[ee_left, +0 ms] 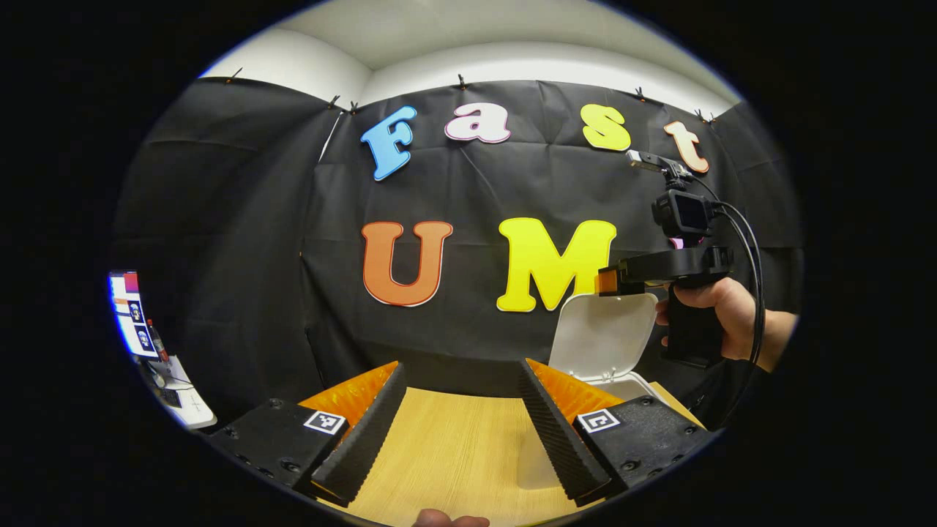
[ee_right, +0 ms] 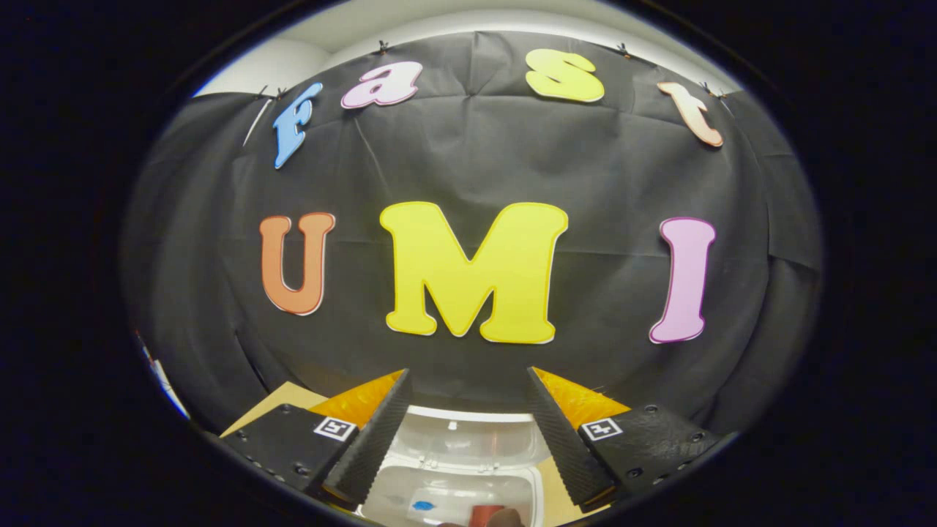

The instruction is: Press the lid of the desktop garbage bin to open it, pick up the crumpled paper on the desktop and throw it into the bin, then pick up the pop can on the desktop and drop it into the bin, and finally close the garbage bin lid.

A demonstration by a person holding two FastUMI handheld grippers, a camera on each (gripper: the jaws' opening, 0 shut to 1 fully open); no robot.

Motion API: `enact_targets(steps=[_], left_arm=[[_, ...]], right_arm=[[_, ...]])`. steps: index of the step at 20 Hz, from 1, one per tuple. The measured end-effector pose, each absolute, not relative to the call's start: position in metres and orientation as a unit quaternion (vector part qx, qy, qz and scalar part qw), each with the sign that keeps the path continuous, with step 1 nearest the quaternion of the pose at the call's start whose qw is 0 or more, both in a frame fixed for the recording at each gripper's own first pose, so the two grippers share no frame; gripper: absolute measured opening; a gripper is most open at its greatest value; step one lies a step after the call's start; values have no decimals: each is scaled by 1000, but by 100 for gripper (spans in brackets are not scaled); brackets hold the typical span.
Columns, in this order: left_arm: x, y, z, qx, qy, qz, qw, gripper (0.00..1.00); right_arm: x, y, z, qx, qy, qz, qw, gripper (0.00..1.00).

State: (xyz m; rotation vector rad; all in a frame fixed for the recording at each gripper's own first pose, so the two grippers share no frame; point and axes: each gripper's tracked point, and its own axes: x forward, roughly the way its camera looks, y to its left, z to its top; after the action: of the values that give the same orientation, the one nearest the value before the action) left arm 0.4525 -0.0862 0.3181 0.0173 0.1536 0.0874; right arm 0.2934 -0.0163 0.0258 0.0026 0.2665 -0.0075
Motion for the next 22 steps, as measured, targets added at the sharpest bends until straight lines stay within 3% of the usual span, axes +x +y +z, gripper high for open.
enact_targets(steps=[22], left_arm=[[397, -103, 317, 12, 88, -14, 996, 99]], right_arm=[[173, -21, -47, 30, 205, -21, 978, 96]])
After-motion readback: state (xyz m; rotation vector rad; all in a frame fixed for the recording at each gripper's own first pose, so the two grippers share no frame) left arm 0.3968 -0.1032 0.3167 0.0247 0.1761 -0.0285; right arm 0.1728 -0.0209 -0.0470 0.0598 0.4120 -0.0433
